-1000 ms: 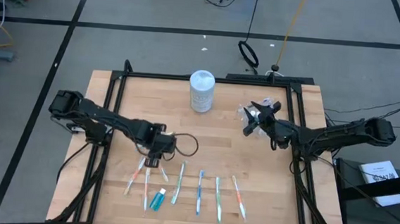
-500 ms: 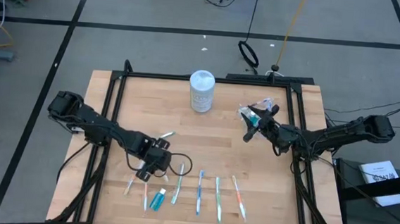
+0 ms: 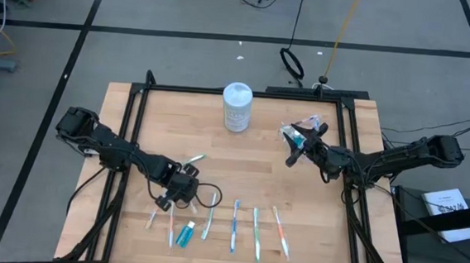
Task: Pick & Place toothbrushing station
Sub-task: Put the orange toothbrush into the transparent organizer
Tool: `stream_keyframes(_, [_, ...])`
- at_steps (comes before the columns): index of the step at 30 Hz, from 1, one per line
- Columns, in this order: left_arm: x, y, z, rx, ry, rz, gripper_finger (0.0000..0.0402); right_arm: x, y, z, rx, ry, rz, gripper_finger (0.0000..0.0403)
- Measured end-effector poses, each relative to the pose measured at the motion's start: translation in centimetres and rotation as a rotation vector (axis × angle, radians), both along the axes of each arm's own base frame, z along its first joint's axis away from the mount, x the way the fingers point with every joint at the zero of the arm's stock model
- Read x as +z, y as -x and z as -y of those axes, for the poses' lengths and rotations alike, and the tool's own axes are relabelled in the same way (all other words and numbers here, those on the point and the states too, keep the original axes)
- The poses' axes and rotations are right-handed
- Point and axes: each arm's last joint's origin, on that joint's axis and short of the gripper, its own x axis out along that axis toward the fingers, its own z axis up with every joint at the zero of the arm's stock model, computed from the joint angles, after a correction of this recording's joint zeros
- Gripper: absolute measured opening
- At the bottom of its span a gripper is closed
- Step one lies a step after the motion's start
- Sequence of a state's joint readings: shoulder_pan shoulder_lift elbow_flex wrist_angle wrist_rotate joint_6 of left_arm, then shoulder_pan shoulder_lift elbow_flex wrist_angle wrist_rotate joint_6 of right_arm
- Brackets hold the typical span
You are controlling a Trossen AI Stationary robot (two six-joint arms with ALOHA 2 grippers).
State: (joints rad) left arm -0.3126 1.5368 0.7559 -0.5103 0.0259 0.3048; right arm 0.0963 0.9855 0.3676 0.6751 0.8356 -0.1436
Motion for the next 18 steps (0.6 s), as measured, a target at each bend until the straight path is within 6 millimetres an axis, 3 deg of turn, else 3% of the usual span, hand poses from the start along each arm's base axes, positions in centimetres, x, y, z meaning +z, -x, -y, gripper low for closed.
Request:
stream_keyframes(9, [0.1, -0.4, 0.1, -0.042, 0.004, 0.051, 0.0013, 0.0, 0.0, 0.0, 0.001, 0.0, 0.001, 0.0173])
stream_keyframes(14, [1.0, -2.0, -0.3, 0.034, 0.052, 0.168, 0.0011, 0.0, 0.0, 0.0, 0.018, -0.001, 0.002, 0.0172])
stream_keyframes(18, [3.1, -3.8, -0.8, 0.102, 0.058, 0.255, 0.0003, 0.0, -0.3, -0.4, 0.178, -0.002, -0.001, 0.017])
